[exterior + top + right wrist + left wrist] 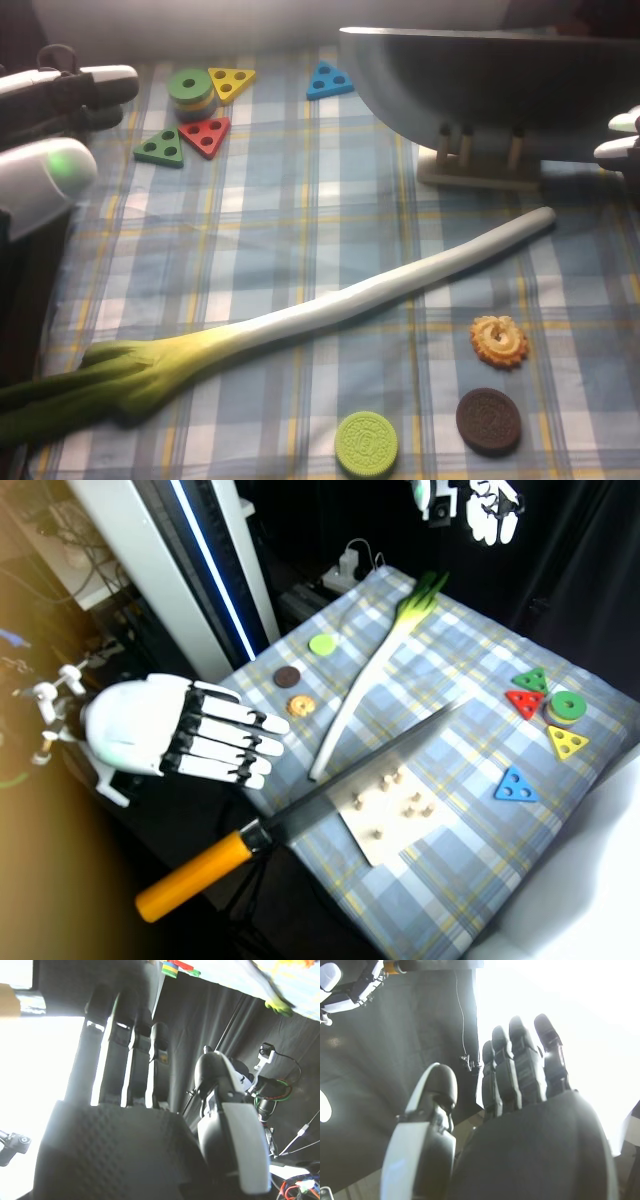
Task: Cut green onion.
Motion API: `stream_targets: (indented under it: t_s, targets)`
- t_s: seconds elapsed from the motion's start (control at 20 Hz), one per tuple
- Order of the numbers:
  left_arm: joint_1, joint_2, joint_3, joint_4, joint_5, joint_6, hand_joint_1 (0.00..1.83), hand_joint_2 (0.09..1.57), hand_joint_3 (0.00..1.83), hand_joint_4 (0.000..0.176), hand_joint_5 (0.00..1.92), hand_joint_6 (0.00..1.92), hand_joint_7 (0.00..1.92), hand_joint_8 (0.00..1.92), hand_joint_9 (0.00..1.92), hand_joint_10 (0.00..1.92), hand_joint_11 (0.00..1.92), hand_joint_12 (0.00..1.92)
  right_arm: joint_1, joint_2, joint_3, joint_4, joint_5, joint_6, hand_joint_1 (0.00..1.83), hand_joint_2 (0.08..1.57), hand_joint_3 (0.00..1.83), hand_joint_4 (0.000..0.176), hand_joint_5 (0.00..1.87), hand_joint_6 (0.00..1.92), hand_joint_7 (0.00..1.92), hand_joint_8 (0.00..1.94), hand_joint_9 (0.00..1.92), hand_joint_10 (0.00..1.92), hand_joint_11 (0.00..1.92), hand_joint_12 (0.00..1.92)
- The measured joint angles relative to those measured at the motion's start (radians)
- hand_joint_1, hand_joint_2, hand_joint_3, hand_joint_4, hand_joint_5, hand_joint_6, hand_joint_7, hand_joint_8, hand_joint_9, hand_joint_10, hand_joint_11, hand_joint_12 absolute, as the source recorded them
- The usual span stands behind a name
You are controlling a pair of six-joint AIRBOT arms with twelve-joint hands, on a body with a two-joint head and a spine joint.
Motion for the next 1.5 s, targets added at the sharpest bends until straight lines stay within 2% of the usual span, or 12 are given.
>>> stream_targets:
  t_s: [0.05,0.15,0.25,0.3,0.35,0.45,0.5,0.9,1.15,1.35,1.4,1.5]
  targets:
    - [0.0,0.0,0.0,-0.001,0.001,0.0,0.06,1.42,0.01,0.114,0.43,0.0,0.54,0.0,0.43,0.01,0.0,0.34,0.0,0.0,0.0,-0.004,0.0,0.008,0.81,1.17,0.01,0.0,0.47,0.0,0.43,0.01,0.4,0.01,0.22,0.5]
    - [0.0,0.0,0.0,-0.003,0.002,0.0,0.1,1.43,0.0,0.107,0.44,0.0,0.52,0.0,0.43,0.0,0.0,0.35,0.016,0.0,0.0,-0.017,0.005,0.011,0.81,1.1,0.0,0.083,0.34,0.0,0.35,0.0,0.3,0.0,0.18,0.28]
    - [0.0,-0.005,0.0,-0.007,0.001,0.0,0.11,1.43,0.0,0.113,0.45,0.0,0.5,0.0,0.43,0.0,0.0,0.36,0.035,0.0,0.0,-0.014,0.037,0.009,0.82,1.0,0.0,0.058,0.15,0.0,0.16,0.0,0.14,0.0,0.1,0.11]
    - [0.0,-0.005,0.0,-0.007,0.003,0.0,0.12,1.44,0.0,0.099,0.45,0.0,0.49,0.0,0.42,0.0,0.0,0.34,0.046,0.001,0.0,-0.006,0.055,-0.005,0.82,0.95,0.0,0.083,0.06,0.0,0.09,0.0,0.06,0.0,0.04,0.06]
    - [0.0,-0.005,0.0,-0.007,0.003,0.0,0.12,1.44,0.0,0.103,0.44,0.0,0.48,0.0,0.41,0.0,0.0,0.34,0.056,0.002,0.003,0.01,0.074,-0.023,0.85,0.93,0.0,0.084,0.03,0.0,0.05,0.0,0.03,0.0,0.02,0.04]
    - [0.0,-0.005,0.0,-0.008,0.002,0.0,0.15,1.43,0.0,0.11,0.45,0.0,0.49,0.0,0.42,0.0,0.0,0.3,0.082,0.002,0.023,0.059,0.084,-0.047,0.89,0.83,0.0,0.164,0.0,0.0,0.0,0.0,0.0,0.0,0.0,0.0]
    - [0.0,-0.005,0.0,-0.007,0.002,0.0,0.16,1.44,0.0,0.106,0.44,0.0,0.49,0.0,0.41,0.0,0.0,0.28,0.084,0.002,0.04,0.101,0.088,-0.05,0.92,0.82,0.0,0.174,0.0,0.0,0.0,0.0,0.0,0.0,0.0,0.0]
    - [0.0,-0.008,0.0,-0.012,0.011,-0.004,0.31,1.41,0.0,0.084,0.5,0.0,0.51,0.0,0.43,0.0,0.0,0.29,0.216,-0.026,0.163,0.185,-0.081,-0.064,0.86,0.89,0.01,0.176,0.0,0.0,0.0,0.0,0.0,0.0,0.0,0.0]
    - [0.0,-0.018,0.0,-0.01,0.017,-0.007,0.33,1.41,0.0,0.106,0.49,0.0,0.52,0.0,0.45,0.0,0.0,0.37,0.254,-0.045,0.22,0.197,-0.269,-0.077,0.98,0.88,0.0,0.176,0.0,0.0,0.0,0.0,0.0,0.0,0.0,0.0]
    - [0.0,-0.018,0.004,-0.011,0.018,-0.01,0.38,1.41,0.0,0.08,0.5,0.0,0.51,0.01,0.46,0.0,0.0,0.41,0.27,-0.05,0.237,0.195,-0.348,-0.103,1.01,0.87,0.0,0.175,0.0,0.0,0.0,0.0,0.0,0.0,0.04,0.02]
    - [0.0,-0.018,0.004,-0.009,0.018,-0.011,0.35,1.42,0.01,0.076,0.49,0.0,0.5,0.0,0.44,0.0,0.0,0.4,0.273,-0.052,0.238,0.199,-0.352,-0.105,0.99,0.88,0.0,0.17,0.0,0.0,0.0,0.0,0.0,0.0,0.02,0.01]
    - [0.0,-0.018,0.004,-0.012,0.017,-0.013,0.36,1.41,0.0,0.082,0.51,0.0,0.54,0.01,0.45,0.0,0.0,0.4,0.281,-0.063,0.241,0.201,-0.36,-0.113,1.03,0.94,0.01,0.111,0.04,0.0,0.09,0.01,0.1,0.02,0.04,0.02]
